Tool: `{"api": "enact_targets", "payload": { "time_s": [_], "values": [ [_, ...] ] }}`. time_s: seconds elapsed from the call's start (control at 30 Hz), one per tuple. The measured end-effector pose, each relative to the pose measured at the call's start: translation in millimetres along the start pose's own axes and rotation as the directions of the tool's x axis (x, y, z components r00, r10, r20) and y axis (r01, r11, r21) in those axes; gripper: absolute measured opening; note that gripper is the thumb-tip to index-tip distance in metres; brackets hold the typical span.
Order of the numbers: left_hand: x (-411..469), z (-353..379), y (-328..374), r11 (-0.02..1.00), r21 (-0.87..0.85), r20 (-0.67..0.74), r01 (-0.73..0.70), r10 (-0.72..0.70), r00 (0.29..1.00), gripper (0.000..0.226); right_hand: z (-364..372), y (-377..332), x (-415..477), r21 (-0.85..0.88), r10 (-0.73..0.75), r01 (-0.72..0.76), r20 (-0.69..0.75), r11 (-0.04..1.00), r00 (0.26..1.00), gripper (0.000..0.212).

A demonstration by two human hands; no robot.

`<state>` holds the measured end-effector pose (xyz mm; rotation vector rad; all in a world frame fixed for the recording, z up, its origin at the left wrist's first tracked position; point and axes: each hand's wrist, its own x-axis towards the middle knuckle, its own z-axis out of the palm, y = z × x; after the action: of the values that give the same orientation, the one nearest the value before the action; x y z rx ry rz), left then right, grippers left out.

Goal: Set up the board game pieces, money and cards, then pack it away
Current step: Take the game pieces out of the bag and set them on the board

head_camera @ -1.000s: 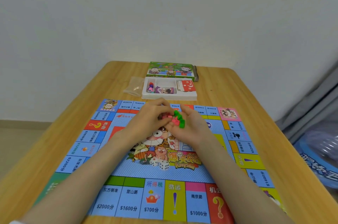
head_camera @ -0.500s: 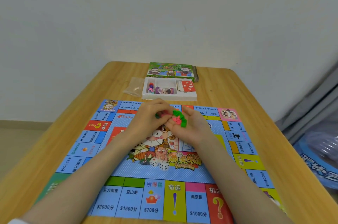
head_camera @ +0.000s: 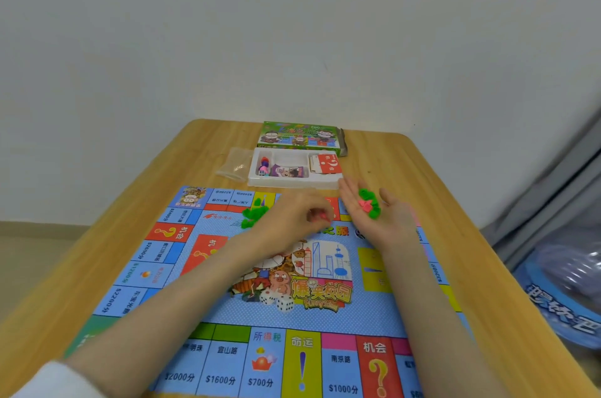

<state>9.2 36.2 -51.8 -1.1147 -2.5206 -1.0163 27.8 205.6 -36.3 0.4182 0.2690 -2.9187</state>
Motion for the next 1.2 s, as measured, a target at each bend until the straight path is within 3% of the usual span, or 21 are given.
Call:
{"api": "enact_targets", "payload": {
  "time_s": [0.07, 0.23, 0.37, 0.5, 0.7, 0.97, 1.2],
  "values": [
    [6, 8, 2, 1.000, 0.026, 0.069, 0.011, -0.012, 0.998, 0.006, -2, -5, 0, -0.006, -0.040, 0.040, -0.009, 0.999, 0.999, 0.042],
    [7, 21, -3, 1.000, 0.018, -0.040, 0.019, -0.018, 0.999, 0.008, -2, -4, 1, -0.022, -0.057, 0.056, -0.014, 0.998, 0.998, 0.041],
    [4, 21, -3, 1.000, 0.021, -0.019, -0.008, 0.008, 1.000, 0.010, -2, -3, 3, -0.045, -0.044, 0.043, -0.021, 0.998, 0.999, 0.040],
    [4, 20, -2, 0.996, -0.045, 0.019, 0.075, -0.075, 0.997, 0.010, -4, -3, 5, -0.045, -0.048, 0.047, -0.022, 0.998, 0.999, 0.042],
    [-1, 5, -11, 0.966, -0.058, 0.110, 0.251, -0.243, 0.964, 0.048, -3, -3, 4, -0.044, -0.055, 0.054, -0.009, 0.998, 0.998, 0.040],
    [1, -1, -4, 0.972, -0.037, 0.089, 0.234, -0.230, 0.969, 0.021, -4, -3, 4, -0.046, -0.040, 0.040, 0.004, 0.998, 0.999, 0.041],
    [1, 5, 3, 0.978, -0.074, 0.067, 0.194, -0.189, 0.980, 0.019, -5, -4, 6, -0.054, -0.038, 0.038, -0.010, 0.998, 0.999, 0.041]
  ]
}}
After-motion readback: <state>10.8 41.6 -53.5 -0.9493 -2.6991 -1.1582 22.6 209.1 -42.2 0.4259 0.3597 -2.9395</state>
